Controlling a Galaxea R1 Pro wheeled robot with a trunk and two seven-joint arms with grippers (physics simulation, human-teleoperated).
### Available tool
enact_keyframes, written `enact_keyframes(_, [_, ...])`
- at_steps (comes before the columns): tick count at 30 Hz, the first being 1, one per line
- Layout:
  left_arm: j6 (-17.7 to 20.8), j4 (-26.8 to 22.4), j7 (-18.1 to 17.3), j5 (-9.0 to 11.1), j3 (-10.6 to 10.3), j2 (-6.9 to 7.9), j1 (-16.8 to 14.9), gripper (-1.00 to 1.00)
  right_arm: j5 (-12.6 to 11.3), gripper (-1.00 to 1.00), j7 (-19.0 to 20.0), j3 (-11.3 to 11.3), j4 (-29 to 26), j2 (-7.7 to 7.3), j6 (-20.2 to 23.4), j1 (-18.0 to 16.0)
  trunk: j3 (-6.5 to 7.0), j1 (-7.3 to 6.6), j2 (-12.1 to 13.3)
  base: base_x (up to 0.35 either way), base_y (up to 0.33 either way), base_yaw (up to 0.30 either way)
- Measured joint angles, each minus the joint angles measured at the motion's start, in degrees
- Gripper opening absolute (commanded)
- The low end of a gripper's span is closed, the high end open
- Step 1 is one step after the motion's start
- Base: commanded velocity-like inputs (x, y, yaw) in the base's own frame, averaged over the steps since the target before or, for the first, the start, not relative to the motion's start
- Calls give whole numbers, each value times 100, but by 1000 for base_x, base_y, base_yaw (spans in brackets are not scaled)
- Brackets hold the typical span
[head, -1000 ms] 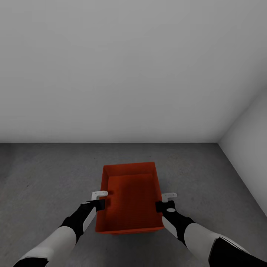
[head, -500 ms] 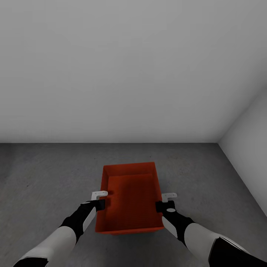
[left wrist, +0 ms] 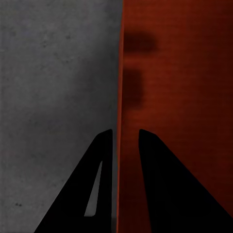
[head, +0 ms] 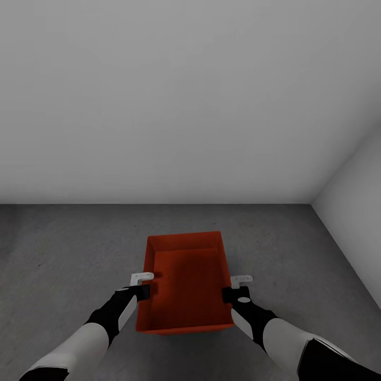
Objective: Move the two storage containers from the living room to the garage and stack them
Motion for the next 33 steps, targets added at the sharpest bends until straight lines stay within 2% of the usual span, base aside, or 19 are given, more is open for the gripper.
enact_keyframes(5, [-1,0,0,0,0,0,0,-100,2,-100,0,-1,0,0,0,0,0,0,0,0,0,0])
enact_keyframes(10, [2,1,0,0,1,0,0,-100,2,-100,0,-1,-1,0,4,0,-89,109,-199,0,0,0])
enact_keyframes(30, [-1,1,0,2,0,0,0,-100,10,-100,0,-7,-1,0,4,0,-90,110,-201,0,0,0])
enact_keyframes(33, [0,1,-1,3,0,1,0,-100,2,-100,1,-1,-2,-2,4,0,-143,175,-320,0,0,0])
